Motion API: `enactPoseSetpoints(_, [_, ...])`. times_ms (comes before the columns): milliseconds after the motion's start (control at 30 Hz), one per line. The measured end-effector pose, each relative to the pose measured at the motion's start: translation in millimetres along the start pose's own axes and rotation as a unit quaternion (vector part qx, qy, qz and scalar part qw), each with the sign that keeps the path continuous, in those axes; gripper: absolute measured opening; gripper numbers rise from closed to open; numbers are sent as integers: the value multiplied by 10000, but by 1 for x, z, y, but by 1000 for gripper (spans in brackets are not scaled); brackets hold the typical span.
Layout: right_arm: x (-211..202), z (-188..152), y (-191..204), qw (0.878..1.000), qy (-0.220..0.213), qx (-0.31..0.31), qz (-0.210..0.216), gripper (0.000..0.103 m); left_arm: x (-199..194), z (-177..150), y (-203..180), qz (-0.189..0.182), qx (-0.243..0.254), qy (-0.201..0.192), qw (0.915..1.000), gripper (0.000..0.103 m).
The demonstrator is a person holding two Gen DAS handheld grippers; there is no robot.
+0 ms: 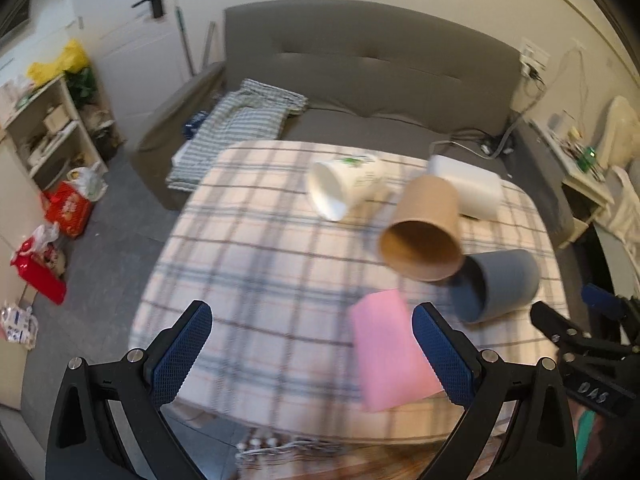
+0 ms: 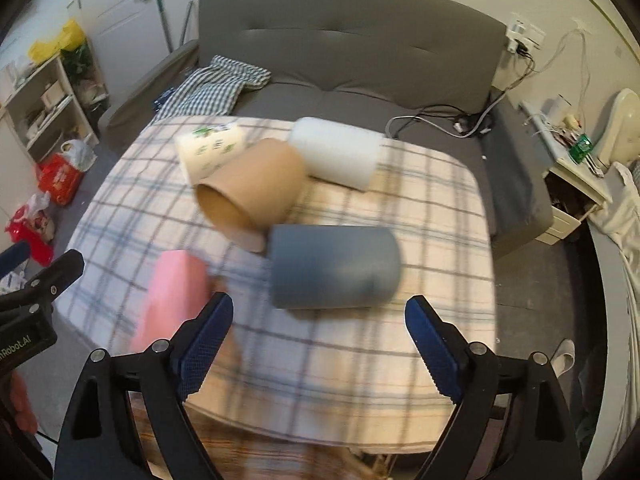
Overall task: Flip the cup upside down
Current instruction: 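Grasp the pink cup with the left tool while the right tool releases it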
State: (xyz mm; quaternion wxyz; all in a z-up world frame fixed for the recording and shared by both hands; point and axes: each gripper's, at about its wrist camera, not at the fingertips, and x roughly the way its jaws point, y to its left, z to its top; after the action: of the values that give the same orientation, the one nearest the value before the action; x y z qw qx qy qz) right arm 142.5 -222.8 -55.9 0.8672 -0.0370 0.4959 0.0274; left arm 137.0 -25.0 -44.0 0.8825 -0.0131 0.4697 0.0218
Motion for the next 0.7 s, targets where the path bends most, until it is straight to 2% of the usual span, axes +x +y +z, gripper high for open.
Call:
enactPoseSetpoints(133, [10,0,-21,9998,8,128,-173,88,19,11,-23,-20,148,290,9995,103])
enactPoseSetpoints(300, [26,5,-34,9996,41,254,-69,88,52,15,-34,45,161,731,9972,103])
enactPoseSetpoints(433, [39,11,-39,9994,68,324,-31,88,77,12,-42,-37,190,1135,9933,103])
enactPoseSetpoints(533, [50,17,-45,9991,99,424,-11,88,92,10,-42,83,151,1323,9911,102])
enactPoseSetpoints(700, [62,19,-52,9979,131,629,102,88,112,8,-45,-59,123,1658,9861,101])
